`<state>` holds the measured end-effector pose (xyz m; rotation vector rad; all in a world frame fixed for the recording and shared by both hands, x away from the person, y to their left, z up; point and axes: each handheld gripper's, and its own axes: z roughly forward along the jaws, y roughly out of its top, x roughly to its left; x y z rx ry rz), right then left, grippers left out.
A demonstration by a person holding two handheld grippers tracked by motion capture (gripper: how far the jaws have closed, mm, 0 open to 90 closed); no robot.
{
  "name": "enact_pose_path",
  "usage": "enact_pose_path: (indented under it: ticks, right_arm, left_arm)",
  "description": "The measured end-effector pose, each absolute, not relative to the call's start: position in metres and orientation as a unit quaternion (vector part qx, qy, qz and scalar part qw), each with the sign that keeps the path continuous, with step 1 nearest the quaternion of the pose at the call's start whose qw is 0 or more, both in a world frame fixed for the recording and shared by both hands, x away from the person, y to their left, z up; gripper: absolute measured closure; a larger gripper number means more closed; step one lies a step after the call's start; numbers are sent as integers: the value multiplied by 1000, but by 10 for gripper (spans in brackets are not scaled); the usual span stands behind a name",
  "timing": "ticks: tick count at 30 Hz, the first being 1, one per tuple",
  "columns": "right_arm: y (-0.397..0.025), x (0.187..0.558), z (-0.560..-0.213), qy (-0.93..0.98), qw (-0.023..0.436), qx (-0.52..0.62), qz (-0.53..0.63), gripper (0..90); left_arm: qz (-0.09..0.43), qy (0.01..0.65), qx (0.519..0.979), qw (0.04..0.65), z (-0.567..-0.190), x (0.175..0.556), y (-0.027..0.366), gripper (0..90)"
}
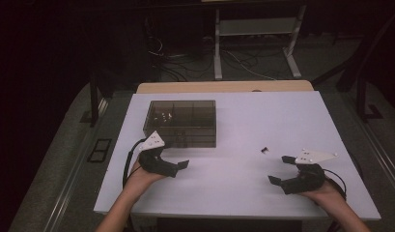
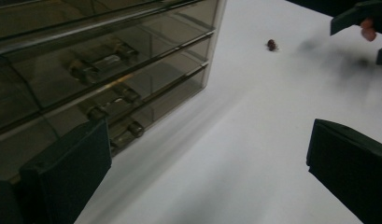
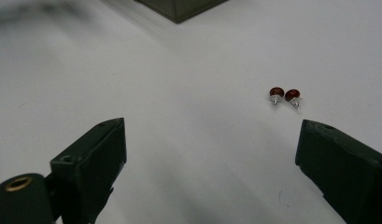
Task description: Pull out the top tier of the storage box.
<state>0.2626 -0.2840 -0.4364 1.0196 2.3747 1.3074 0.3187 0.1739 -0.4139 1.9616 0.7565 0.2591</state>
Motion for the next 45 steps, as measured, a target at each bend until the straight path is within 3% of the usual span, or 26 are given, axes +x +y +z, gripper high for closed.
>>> enact_pose_path:
  ticks: [45]
  right_arm:
    - [-286,259,-439,806,116,350,463,82]
  left_arm:
    - [174,306,801,483,-415,323,177,0]
